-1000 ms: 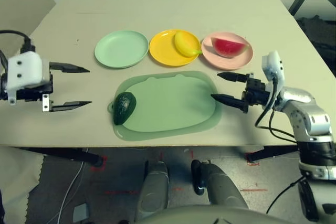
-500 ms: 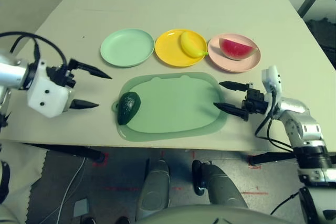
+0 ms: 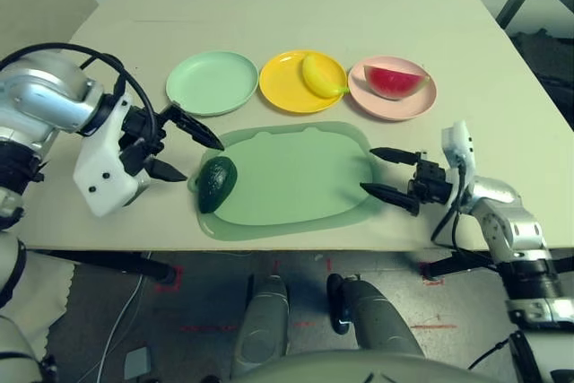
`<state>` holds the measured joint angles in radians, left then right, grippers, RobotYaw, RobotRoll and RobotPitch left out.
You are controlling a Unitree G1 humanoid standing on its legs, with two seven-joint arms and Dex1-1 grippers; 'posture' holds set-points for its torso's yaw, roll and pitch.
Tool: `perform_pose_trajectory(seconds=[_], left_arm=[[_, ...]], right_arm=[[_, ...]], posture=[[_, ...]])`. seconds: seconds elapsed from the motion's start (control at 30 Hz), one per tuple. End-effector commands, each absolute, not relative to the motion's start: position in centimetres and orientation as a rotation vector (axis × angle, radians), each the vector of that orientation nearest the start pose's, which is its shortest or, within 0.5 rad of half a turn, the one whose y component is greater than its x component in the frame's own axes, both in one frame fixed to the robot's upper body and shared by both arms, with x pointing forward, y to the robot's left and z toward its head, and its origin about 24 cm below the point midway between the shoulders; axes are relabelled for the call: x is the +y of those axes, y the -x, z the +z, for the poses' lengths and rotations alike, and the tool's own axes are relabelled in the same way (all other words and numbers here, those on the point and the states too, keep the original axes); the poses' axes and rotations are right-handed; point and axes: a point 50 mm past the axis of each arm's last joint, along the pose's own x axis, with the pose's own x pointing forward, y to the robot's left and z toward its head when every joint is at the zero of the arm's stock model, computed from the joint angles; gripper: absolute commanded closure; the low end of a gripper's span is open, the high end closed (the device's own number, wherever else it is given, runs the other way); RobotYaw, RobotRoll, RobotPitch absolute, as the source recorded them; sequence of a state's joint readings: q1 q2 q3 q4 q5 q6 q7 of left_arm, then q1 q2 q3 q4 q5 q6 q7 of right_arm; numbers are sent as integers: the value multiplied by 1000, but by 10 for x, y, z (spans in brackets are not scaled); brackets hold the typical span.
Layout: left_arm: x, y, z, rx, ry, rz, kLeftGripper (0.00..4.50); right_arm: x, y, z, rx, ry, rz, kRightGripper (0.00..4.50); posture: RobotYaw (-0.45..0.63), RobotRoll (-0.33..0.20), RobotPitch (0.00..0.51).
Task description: Place the fruits into color-matched plates.
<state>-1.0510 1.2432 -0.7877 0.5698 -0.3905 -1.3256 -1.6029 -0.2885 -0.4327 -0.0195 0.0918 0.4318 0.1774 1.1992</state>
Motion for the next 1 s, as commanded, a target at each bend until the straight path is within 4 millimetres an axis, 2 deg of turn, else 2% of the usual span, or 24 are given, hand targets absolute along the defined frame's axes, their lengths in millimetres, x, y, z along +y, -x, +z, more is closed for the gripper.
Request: perform_pose_trajectory(seconds=[0.03, 0.23, 0.7, 1.0], left_arm=[[254, -268, 239, -216, -1923, -1774, 0], [257, -270, 235, -206, -1931, -1783, 0], [252, -274, 219, -263, -1946, -1851, 0], [249, -278, 210, -275, -1948, -1875, 0]], right_arm=[[-171, -272, 105, -62, 39, 1245, 23], [-161, -265, 106, -74, 199, 1370, 23], [-155, -266, 107, -58, 202, 1407, 23], [-147, -257, 105, -50, 186, 1422, 23]], posture=[[52, 0, 179], [56, 0, 183], [54, 0, 189], [34, 0, 195]])
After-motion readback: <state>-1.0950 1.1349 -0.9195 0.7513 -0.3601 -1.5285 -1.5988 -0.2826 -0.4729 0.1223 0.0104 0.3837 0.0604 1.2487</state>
